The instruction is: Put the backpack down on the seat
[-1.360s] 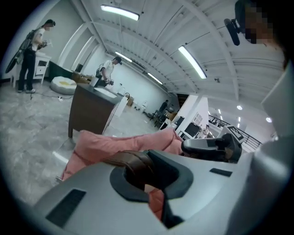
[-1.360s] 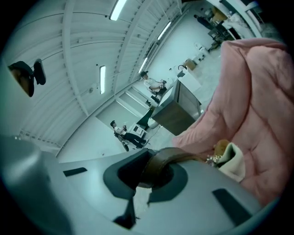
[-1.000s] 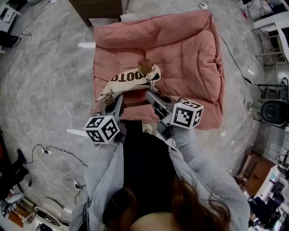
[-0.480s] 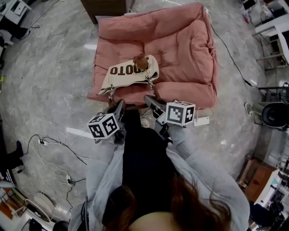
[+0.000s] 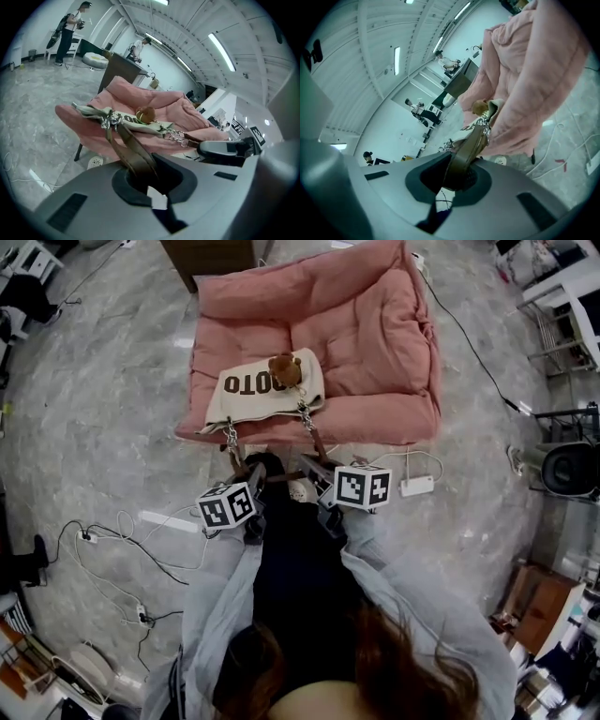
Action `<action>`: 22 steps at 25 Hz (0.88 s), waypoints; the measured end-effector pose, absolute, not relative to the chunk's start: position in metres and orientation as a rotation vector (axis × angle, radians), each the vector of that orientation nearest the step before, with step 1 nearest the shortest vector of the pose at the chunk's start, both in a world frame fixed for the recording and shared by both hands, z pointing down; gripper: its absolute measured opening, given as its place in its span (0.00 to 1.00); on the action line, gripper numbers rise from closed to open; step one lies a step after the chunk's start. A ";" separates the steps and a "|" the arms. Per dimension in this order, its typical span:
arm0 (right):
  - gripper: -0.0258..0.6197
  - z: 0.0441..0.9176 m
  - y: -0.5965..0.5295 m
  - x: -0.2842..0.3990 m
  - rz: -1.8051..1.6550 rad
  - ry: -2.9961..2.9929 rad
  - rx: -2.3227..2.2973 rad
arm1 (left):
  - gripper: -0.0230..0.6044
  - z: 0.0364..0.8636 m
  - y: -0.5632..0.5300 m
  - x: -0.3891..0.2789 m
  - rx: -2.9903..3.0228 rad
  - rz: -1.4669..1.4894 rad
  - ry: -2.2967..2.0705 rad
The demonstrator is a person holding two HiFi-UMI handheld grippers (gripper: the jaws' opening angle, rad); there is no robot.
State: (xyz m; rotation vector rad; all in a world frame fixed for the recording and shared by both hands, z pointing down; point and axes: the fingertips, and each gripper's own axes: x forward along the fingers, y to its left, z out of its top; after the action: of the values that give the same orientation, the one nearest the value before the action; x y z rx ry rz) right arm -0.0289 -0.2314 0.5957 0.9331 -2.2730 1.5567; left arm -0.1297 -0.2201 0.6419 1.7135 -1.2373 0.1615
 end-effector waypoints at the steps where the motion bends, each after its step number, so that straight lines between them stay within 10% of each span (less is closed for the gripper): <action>1: 0.05 0.602 -0.227 -0.027 1.545 -2.264 0.937 | 0.06 0.650 -0.216 -0.128 1.702 0.168 -1.230; 19: 0.09 0.653 -0.215 -0.019 1.424 -2.117 1.084 | 0.07 0.693 -0.222 -0.124 1.609 0.120 -1.217; 22: 0.30 0.656 -0.215 -0.017 1.376 -2.099 1.099 | 0.33 0.696 -0.228 -0.124 1.642 0.188 -1.223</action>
State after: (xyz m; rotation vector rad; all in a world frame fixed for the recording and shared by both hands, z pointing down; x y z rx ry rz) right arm -0.0165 -0.2151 0.6563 1.0987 -2.0991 1.3763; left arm -0.1244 -0.2280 0.6961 1.6422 -1.2231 0.1876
